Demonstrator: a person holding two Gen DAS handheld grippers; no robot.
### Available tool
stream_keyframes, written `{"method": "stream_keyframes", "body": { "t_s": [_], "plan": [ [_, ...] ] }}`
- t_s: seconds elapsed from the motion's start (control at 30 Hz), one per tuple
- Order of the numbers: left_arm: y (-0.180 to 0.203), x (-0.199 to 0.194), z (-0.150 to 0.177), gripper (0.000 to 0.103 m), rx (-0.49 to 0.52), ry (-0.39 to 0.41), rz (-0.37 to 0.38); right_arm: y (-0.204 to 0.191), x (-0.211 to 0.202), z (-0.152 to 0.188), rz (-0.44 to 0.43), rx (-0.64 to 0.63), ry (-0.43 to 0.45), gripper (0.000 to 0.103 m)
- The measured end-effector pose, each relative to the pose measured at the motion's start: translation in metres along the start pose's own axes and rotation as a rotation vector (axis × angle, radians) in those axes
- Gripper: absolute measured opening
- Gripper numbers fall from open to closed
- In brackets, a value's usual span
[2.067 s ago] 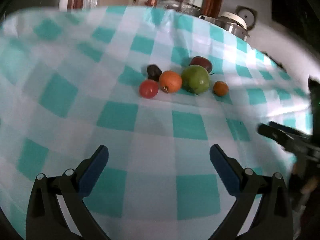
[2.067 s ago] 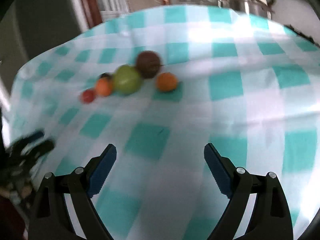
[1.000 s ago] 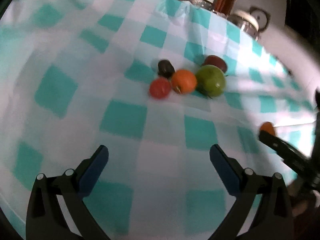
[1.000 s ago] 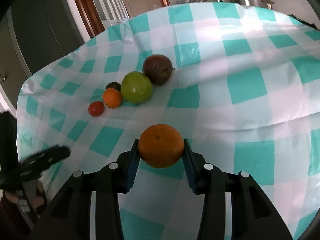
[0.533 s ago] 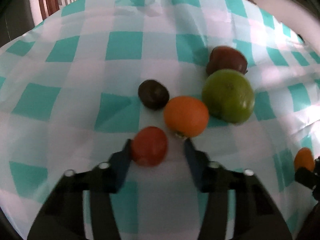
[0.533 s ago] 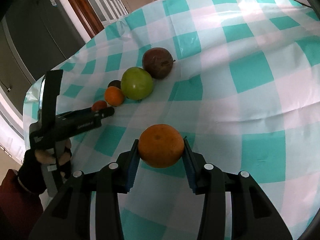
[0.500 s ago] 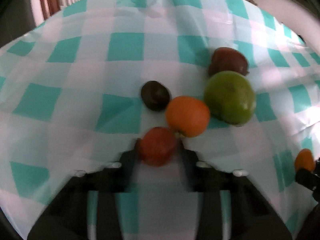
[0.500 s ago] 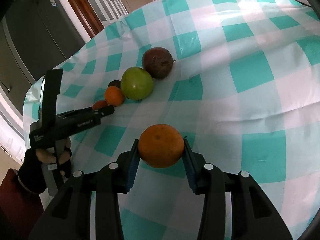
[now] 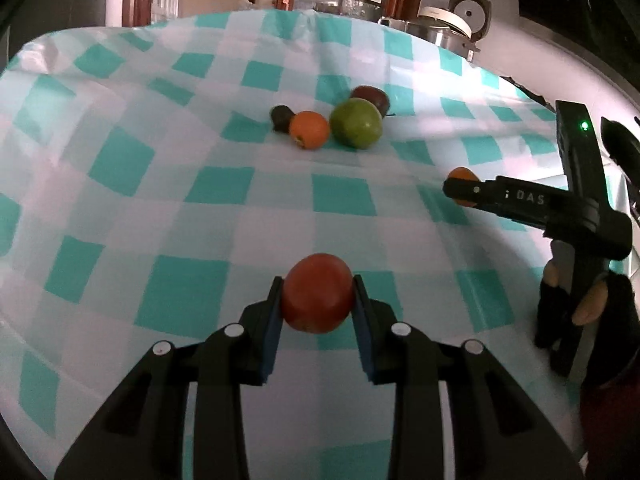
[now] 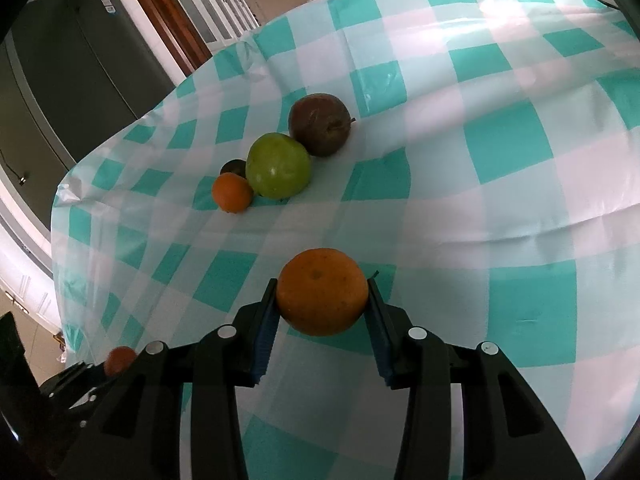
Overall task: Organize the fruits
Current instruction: 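Grasp the remaining red tomato with the left tool, then lift the tomato with the left tool while the right tool lifts the orange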
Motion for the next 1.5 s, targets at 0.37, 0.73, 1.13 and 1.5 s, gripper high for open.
{"method": "stream_keyframes", "body": {
  "t_s": [0.37, 0.73, 1.13, 1.5],
  "plan": [
    [-0.024, -0.013, 0.019, 0.033, -0.045, -0.055, -0.022, 0.001, 0.002, 0.001, 0.053, -0.009, 0.001, 0.042],
    [-0.032, -0.052, 0.057, 0.033, -0.05, -0.039, -0.073, -0.038, -0.051, 0.068, 0.035, 0.05, 0.064, 0.042],
    [-0.039, -0.096, 0.082, 0.033, -0.012, 0.017, -0.093, -0.093, -0.087, 0.11, 0.035, -0.083, 0.066, 0.042],
    [-0.083, -0.146, 0.115, 0.033, -0.039, 0.069, -0.155, -0.182, -0.079, 0.169, -0.057, -0.307, -0.024, 0.042]
  ]
}}
Point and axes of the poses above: each gripper's, at about its wrist camera, not at the fingertips, and x roughly the way its jaws point, y to its right, z to its underside, the point moved 7 cm from there along x, roughly the way its jaws point, and after that the axes turned 6 degrees about x, right-handed, at the moved point
